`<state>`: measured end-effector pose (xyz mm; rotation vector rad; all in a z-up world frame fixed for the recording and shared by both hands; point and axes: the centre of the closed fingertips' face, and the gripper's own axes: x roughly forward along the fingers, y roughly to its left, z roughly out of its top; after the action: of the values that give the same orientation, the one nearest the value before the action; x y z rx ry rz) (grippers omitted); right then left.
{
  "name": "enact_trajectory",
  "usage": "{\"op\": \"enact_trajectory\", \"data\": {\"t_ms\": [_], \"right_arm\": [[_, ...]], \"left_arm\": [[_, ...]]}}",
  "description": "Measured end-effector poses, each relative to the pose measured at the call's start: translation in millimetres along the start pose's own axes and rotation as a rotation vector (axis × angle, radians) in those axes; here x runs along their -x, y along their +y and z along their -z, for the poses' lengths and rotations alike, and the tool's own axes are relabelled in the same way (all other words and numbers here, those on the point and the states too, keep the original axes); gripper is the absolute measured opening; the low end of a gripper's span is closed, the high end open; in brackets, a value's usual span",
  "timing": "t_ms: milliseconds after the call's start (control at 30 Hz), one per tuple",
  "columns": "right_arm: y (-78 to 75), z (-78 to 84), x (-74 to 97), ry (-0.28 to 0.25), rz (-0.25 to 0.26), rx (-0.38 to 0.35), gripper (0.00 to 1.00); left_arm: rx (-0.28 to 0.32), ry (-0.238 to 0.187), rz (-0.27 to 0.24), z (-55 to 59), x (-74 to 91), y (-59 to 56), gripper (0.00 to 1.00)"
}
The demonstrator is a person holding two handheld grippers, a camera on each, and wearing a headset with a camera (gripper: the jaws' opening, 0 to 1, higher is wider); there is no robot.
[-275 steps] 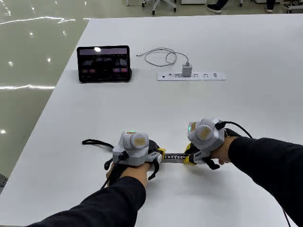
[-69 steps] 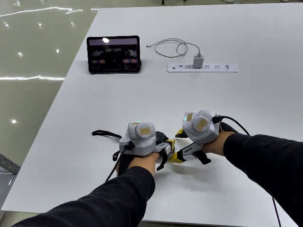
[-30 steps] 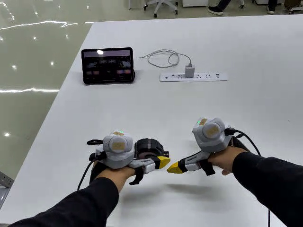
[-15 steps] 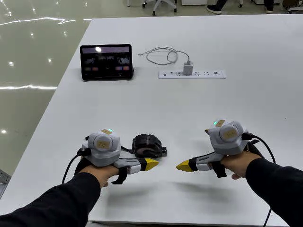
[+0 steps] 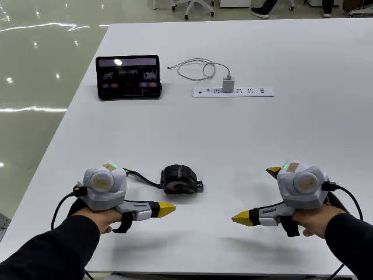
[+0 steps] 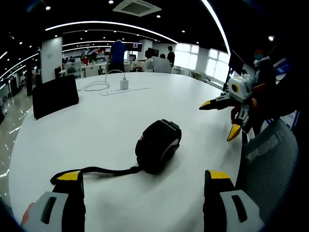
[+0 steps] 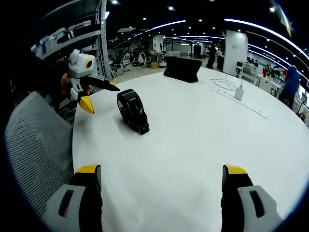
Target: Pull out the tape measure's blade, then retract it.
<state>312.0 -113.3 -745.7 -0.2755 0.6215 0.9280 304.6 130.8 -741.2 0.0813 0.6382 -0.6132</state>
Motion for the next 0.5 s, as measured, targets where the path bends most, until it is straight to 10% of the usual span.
{"op": "enact_trajectory", "data": {"t_ms": [500], "right_arm": [[-29.8, 26.9, 69.7, -0.024, 0.087, -0.053, 1.00]], "left_arm": [[0.027, -0.009, -0.028, 15.6, 43.6, 13.4, 1.00]]}}
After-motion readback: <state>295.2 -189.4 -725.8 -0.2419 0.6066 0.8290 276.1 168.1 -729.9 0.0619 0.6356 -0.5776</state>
